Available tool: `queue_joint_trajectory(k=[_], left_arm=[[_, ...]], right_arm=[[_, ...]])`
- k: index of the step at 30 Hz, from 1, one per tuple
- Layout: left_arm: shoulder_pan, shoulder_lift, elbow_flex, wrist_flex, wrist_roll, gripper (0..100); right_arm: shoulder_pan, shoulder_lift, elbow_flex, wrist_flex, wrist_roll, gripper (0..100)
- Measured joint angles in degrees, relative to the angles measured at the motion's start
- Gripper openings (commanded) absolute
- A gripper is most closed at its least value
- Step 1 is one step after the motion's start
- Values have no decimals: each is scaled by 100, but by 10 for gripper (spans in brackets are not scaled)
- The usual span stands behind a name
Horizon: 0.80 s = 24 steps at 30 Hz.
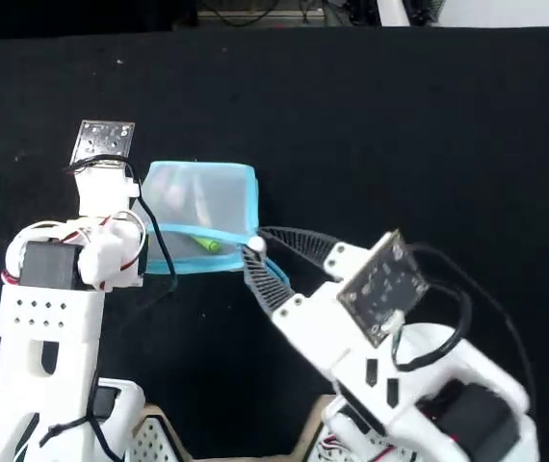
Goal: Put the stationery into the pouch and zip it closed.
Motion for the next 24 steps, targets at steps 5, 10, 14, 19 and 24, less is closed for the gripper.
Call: queue_joint_trajectory(k=[5,10,14,19,24], left_arm=[[0,0,0,0,0,30],[0,0,0,0,0,30],[0,0,0,-88,0,31],[0,0,44,-132,0,31],[0,0,44,-141,0,31]], right_arm=[[-308,-1099,923,-835,0,11],[-651,-2145,1187,-1055,0,11],[-747,-2576,1398,-1275,-9,11],[-747,-2611,2057,-2163,-9,11],[-756,-2611,3068,-3455,-9,11]])
